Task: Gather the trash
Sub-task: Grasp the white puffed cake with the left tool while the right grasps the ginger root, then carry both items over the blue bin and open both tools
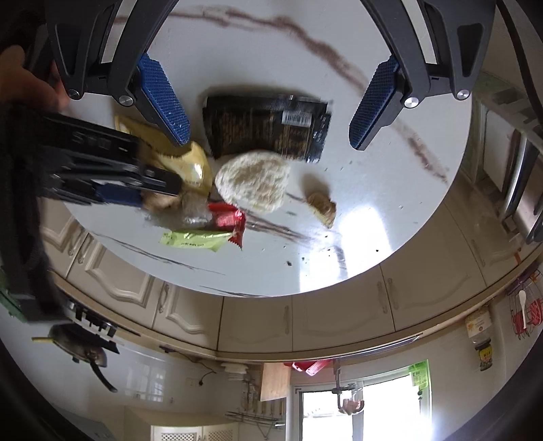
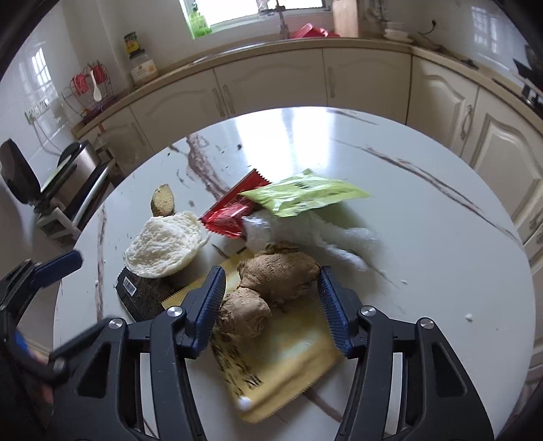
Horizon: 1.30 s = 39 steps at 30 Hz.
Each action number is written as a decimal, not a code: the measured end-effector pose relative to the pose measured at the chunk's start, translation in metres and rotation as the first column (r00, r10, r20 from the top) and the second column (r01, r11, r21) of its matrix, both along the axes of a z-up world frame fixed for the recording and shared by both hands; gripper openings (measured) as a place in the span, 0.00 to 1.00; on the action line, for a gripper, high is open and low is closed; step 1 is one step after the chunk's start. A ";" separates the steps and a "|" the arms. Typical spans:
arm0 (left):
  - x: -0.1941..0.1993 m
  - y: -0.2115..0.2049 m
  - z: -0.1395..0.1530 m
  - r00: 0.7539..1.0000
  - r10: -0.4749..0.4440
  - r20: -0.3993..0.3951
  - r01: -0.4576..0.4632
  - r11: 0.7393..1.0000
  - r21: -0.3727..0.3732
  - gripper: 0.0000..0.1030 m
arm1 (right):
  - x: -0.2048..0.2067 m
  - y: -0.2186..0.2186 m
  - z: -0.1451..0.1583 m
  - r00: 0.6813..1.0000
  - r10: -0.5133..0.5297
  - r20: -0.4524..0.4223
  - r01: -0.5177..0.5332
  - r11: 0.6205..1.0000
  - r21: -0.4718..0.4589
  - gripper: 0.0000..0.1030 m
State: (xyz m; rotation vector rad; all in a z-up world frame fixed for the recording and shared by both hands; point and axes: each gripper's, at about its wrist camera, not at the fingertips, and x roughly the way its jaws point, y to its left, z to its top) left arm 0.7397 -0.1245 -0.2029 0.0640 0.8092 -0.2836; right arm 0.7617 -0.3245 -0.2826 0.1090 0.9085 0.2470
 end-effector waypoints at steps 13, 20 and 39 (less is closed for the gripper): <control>0.069 -0.038 -0.032 0.996 -0.014 -0.093 0.019 0.998 0.056 0.48 | -0.019 -0.048 0.009 1.000 -0.026 0.005 0.026 0.999 0.037 0.37; 0.051 -0.027 -0.019 1.000 -0.010 -0.029 0.010 1.000 0.010 0.47 | -0.023 -0.042 -0.001 1.000 -0.016 -0.015 0.017 0.999 0.044 0.58; -0.053 0.019 0.031 0.998 -0.048 0.045 0.052 0.994 -0.096 0.47 | -0.059 -0.045 0.033 0.996 -0.031 0.083 0.033 0.999 -0.024 0.46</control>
